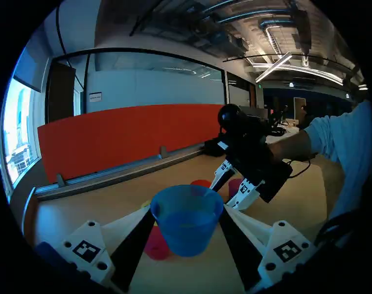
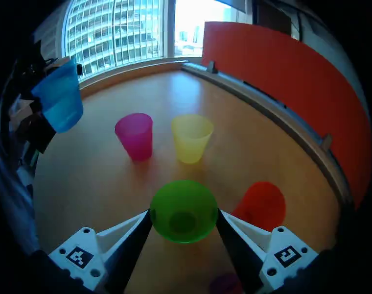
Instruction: Pour water
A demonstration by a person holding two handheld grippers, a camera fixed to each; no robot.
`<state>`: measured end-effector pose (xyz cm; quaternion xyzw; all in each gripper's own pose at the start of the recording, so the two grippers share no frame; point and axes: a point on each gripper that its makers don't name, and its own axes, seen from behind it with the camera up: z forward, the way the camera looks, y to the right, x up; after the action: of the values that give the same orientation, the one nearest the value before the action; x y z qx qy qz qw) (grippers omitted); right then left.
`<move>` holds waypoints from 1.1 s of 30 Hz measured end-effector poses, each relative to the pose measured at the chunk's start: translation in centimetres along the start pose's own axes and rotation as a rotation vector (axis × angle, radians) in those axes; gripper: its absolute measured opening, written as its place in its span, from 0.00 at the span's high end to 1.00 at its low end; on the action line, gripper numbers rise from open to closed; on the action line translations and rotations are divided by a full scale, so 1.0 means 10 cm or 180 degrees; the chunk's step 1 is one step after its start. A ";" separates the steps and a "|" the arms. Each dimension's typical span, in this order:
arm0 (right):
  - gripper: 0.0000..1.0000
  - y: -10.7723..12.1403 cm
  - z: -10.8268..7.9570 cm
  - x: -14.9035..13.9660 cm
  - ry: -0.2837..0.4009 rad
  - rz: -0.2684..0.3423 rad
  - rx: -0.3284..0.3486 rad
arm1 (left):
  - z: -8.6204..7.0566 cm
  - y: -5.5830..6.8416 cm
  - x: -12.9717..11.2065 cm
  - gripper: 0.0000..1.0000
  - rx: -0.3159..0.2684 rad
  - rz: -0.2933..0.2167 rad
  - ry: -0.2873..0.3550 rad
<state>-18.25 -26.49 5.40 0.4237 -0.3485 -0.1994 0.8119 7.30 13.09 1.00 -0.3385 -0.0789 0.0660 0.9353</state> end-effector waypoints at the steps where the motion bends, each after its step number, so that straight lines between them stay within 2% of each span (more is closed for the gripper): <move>1: 0.07 0.01 -0.01 0.01 0.0024 0.0007 -0.0007 | 0.00 0.00 0.00 0.13 0.0001 0.0002 -0.0001; 9: 0.07 0.03 -0.18 0.12 0.0272 0.0024 -0.0056 | 0.00 0.00 0.02 0.13 0.0018 0.0013 -0.0008; 16: 0.07 0.06 -0.41 0.22 0.0565 0.0043 -0.0131 | 0.02 -0.03 0.01 0.13 0.0060 0.0001 -0.0024; 33: 0.07 0.04 -1.02 0.57 0.1427 0.0038 -0.0341 | 0.08 0.02 0.09 0.13 0.0082 -0.0027 0.0022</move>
<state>-6.85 -24.21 3.94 0.4116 -0.1509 -0.1137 0.8915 7.96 13.91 1.60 -0.3264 -0.0763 0.0618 0.9401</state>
